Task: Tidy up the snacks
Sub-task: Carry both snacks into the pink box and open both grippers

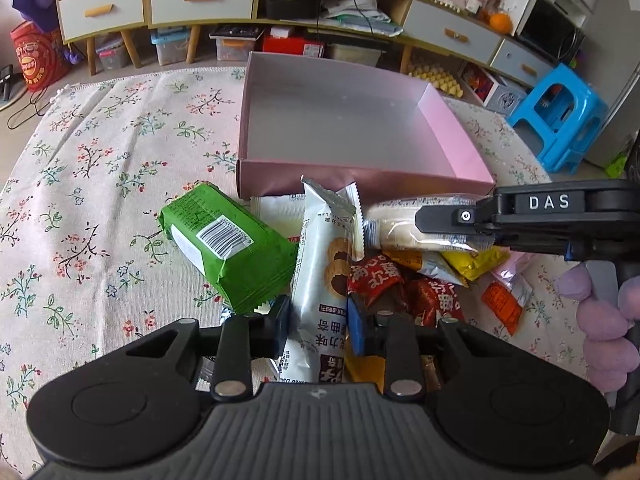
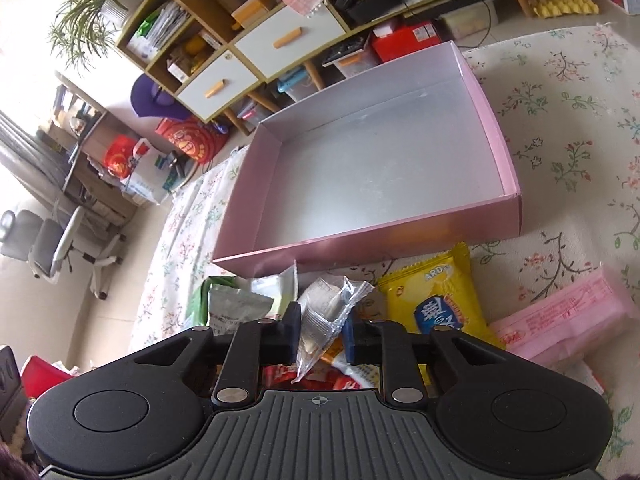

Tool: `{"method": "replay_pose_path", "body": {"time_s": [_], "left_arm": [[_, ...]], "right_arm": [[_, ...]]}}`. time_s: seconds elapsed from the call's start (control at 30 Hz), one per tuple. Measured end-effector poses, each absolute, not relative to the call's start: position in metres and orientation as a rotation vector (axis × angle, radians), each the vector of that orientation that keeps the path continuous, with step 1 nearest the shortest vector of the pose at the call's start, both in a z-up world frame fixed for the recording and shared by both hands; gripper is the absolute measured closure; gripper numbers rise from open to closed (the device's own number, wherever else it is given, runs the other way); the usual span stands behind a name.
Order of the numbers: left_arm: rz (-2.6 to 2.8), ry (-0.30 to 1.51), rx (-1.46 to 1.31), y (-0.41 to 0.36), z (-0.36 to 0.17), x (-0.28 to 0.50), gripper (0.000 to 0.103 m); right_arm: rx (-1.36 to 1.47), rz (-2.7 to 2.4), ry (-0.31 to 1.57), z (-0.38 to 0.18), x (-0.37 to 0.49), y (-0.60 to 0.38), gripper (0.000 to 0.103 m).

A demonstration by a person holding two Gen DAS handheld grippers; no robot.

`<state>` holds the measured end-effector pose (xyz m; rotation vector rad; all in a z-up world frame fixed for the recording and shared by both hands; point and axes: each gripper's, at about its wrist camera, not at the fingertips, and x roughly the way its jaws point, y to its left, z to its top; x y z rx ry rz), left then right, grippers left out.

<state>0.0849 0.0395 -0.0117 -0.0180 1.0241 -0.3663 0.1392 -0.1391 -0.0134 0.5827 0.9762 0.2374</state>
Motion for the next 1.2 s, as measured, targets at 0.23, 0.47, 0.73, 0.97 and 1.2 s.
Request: {"method": "replay_pose_path", "body": {"time_s": [0.23,0.47,0.73,0.97,1.2], "left_arm": [[-0.374,0.984,-0.073,0.047,0.003,0.080,0.076],[-0.353,0.930,-0.127,0.049,0.017,0.084,0.076],[-0.329,0.888,-0.151,0.033,0.024,0.120,0.076],[-0.342,0.853,-0.204,0.008,0.013,0.158,0.076],[-0.326,0.867,-0.190,-0.011,-0.004,0.185,0.076]], "right_arm": [[0.606,0.221,0.961,0.006,0.128,-0.144,0.085],[0.683,0.237,0.887,0.029,0.119,-0.159,0.086],[0.750,0.171,0.732,0.046,0.136,-0.184,0.086],[0.803,0.041,0.736,0.020,0.155,-0.198,0.086],[0.839,0.031,0.790,-0.004,0.170,-0.199,0.086]]}}
